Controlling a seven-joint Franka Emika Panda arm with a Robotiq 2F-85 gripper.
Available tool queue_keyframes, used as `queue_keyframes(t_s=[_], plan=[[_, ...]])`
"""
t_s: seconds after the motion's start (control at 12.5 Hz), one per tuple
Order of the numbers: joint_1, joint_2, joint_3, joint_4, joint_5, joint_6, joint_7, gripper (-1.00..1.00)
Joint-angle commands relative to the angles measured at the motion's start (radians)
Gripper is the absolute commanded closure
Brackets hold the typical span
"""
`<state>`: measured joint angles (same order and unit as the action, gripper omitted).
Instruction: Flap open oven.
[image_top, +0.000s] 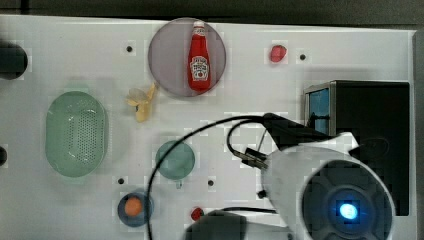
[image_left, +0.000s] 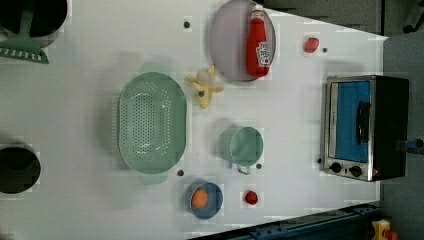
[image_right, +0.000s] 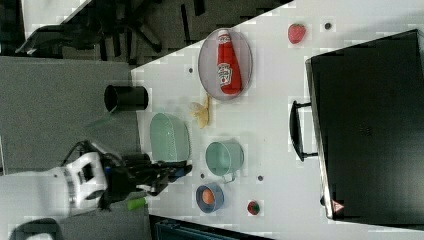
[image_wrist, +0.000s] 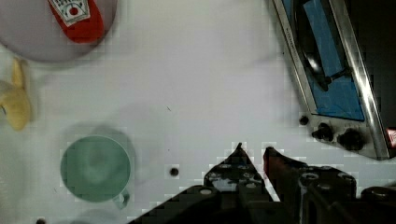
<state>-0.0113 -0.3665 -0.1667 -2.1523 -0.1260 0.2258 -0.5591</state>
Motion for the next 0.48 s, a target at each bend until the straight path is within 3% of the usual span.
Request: queue_keyframes(t_s=[0.08, 0.48], plan=[[-0.035, 0.013, -0.088, -0.06, 0.002, 0.105, -0.156, 0.65], [-0.039, 0.12, -0.187, -0.098, 0.001, 0.295, -0.376, 0.65]])
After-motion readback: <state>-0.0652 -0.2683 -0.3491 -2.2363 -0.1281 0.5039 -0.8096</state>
